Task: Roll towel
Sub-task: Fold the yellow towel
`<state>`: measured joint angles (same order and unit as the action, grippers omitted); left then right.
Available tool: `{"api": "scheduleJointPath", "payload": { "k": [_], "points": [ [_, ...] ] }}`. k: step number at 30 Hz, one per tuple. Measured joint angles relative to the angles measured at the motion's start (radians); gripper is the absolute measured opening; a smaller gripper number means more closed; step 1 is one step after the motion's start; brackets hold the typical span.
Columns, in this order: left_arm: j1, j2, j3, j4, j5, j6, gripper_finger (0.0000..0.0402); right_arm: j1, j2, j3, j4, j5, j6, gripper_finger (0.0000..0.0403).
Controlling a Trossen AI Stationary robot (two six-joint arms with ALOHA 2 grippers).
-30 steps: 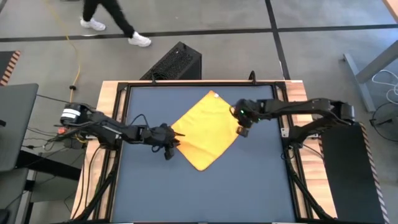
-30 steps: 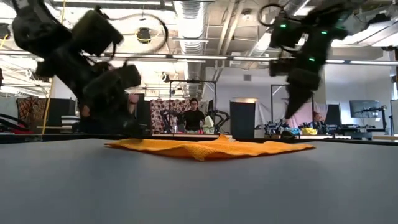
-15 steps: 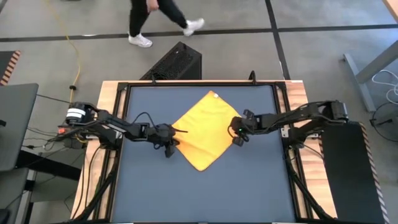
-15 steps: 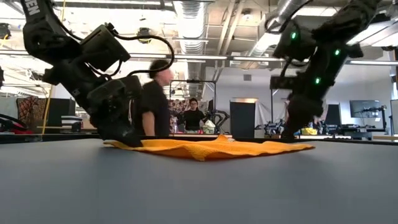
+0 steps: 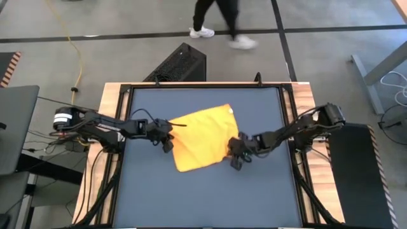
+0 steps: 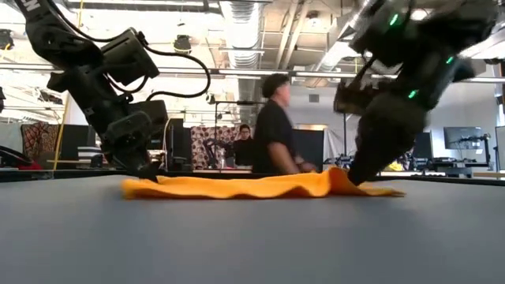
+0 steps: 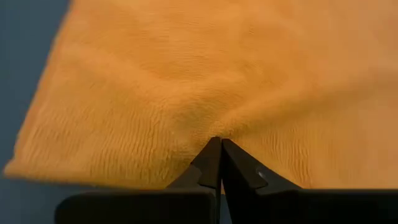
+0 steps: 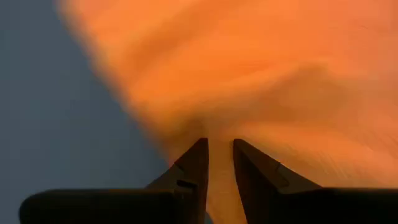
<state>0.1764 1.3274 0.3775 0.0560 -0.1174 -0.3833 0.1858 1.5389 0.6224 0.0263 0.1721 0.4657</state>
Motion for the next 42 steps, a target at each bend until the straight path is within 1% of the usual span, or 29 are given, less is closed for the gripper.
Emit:
{"api": "scheduleJointPath", "payload": {
  "k": [3,6,9,11,14,15,16,19,21,22,24,28,33,35,37,40,42],
  "points": [
    [0.04,-0.021,0.0,-0.015,0.001,0.027,0.0,0.025,-0.031,0.047,-0.074,0.013,-0.038,0.0102],
    [0.077,-0.063,0.003,-0.053,0.0,0.035,0.0,0.005,-0.063,0.077,-0.216,0.032,-0.109,0.0102],
    [0.106,-0.122,0.041,-0.134,0.0,0.073,0.0,-0.025,-0.111,0.093,-0.277,0.03,-0.173,0.0102],
    [0.117,-0.165,0.069,-0.202,0.001,0.105,0.0,-0.04,-0.14,0.094,-0.286,0.005,-0.222,0.0102],
    [0.117,-0.219,0.108,-0.273,0.01,0.139,0.0,-0.043,-0.163,0.093,-0.312,-0.076,-0.318,0.0102],
    [0.117,-0.239,0.115,-0.285,0.032,0.143,0.0,-0.042,-0.167,0.093,-0.321,-0.105,-0.345,0.0102],
    [0.117,-0.255,0.117,-0.286,0.076,0.144,0.0,-0.042,-0.168,0.093,-0.331,-0.131,-0.369,0.0102],
    [0.1,-0.287,0.114,-0.267,0.287,0.144,0.0,-0.041,-0.149,0.093,-0.369,-0.19,-0.423,0.0102],
    [0.066,-0.29,0.111,-0.246,0.404,0.144,0.0002,-0.039,-0.13,0.093,-0.365,-0.208,-0.45,0.0102],
    [0.04,-0.289,0.109,-0.249,0.436,0.145,0.0004,-0.036,-0.122,0.093,-0.362,-0.213,-0.463,0.0103],
    [-0.025,-0.279,0.108,-0.251,0.458,0.155,0.0014,-0.028,-0.109,0.093,-0.352,-0.223,-0.492,0.0105],
    [-0.166,-0.25,0.108,-0.206,0.442,0.198,0.0053,-0.007,-0.098,0.093,-0.34,-0.227,-0.509,0.0115],
    [-0.305,-0.173,0.108,-0.151,0.315,0.213,0.0113,0.011,-0.098,0.093,-0.341,-0.226,-0.522,0.0137],
    [-0.342,-0.133,0.108,-0.153,0.277,0.23,0.0134,0.011,-0.098,0.093,-0.34,-0.226,-0.527,0.0146],
    [-0.369,-0.088,0.108,-0.135,0.266,0.26,0.0149,0.011,-0.098,0.092,-0.34,-0.225,-0.527,0.0153],
    [-0.396,-0.03,0.108,-0.081,0.266,0.32,0.0158,0.011,-0.098,0.083,-0.34,-0.224,-0.527,0.0158],
    [-0.411,0.004,0.108,-0.043,0.247,0.334,0.0159,0.014,-0.098,0.074,-0.341,-0.224,-0.522,0.0159]
  ]
}}
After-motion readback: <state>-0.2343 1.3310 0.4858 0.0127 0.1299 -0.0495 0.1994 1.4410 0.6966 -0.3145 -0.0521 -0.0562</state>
